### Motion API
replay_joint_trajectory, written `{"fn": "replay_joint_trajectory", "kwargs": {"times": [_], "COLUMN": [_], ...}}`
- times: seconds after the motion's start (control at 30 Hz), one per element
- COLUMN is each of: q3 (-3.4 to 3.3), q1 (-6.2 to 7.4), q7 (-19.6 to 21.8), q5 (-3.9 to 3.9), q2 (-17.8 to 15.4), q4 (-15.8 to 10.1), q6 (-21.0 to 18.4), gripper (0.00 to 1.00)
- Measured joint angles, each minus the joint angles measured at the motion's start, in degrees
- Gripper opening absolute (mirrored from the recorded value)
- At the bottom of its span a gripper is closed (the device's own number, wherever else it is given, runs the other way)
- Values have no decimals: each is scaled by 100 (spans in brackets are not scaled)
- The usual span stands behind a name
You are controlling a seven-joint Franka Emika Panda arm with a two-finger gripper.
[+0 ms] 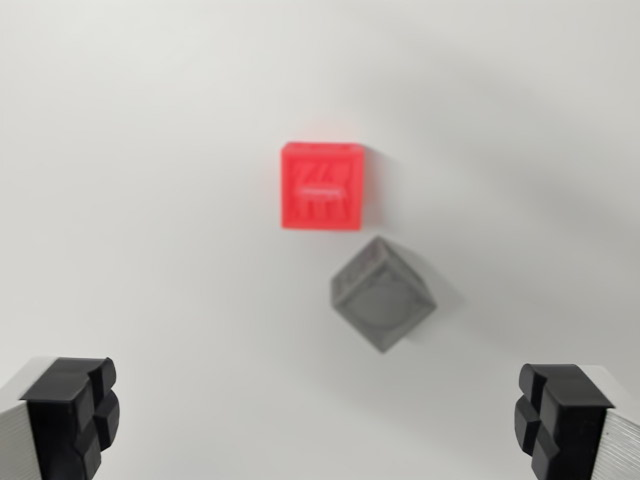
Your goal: Destack cube
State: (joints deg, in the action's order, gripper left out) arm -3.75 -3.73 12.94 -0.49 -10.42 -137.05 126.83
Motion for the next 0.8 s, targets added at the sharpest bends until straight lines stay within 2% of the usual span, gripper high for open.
{"fn": "replay_joint_trajectory", "kwargs": {"times": [0.37, 0.8], "q3": [2, 2], "q1": [0, 0], "q7": [6, 7], "q5": [-6, -7], "q2": [-144, -156], "q4": [179, 209], "q6": [-328, -382], "gripper": [100, 100]}}
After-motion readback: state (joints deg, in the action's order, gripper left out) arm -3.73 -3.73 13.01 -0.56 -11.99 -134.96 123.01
